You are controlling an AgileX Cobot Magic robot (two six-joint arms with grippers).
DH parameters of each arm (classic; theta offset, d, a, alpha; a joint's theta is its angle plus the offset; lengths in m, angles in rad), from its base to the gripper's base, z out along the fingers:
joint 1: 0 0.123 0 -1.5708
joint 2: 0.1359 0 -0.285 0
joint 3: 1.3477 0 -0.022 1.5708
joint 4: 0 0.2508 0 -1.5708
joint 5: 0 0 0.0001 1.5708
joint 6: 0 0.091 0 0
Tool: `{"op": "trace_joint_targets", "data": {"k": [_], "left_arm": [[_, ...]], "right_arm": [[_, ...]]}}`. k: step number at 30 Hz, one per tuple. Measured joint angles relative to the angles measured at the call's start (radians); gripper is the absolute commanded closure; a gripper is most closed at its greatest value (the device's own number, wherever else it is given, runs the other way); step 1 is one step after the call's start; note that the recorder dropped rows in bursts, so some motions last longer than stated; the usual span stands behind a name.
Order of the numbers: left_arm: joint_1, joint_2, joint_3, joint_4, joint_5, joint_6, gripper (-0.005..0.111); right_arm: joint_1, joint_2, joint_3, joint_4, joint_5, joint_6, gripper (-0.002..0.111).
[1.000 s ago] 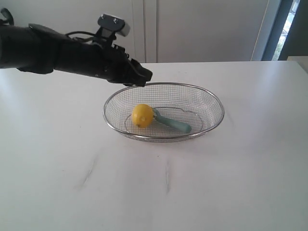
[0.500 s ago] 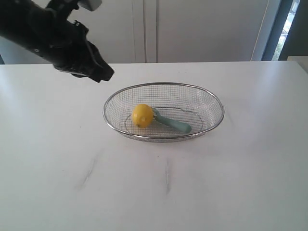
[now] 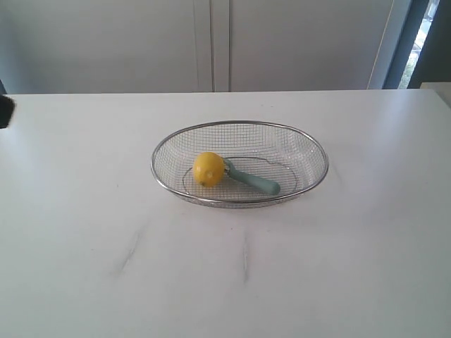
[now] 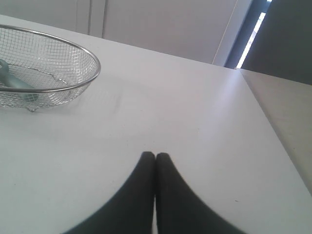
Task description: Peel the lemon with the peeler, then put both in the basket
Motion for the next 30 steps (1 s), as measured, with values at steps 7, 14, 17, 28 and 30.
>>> {"op": "trace_joint_targets", "data": {"k": [7,14,17,28,30], "left_arm": [[0.0,-0.342,0.073,0.055,0.041,-0.044,0.107],[0.0,-0.434,0.073,0.09,0.084,-0.046,0.107],[0.0,-0.434,0.073,0.094,0.084,-0.046,0.107],[0.0,-0.434,0.075,0.096,0.087,-0.047,0.107],[0.011,-0.436,0.075,0.096,0.087,-0.047,0.107]], "right_arm": [[0.0,0.0,0.0,0.0,0.0,0.0,0.108],[0.0,0.0,0.0,0.002,0.0,0.0,0.108],[0.0,0.0,0.0,0.002,0.0,0.0,0.108],[0.0,0.0,0.0,0.002,0.0,0.0,0.108],[0.0,0.0,0.0,0.002,0.0,0.0,0.108]]}}
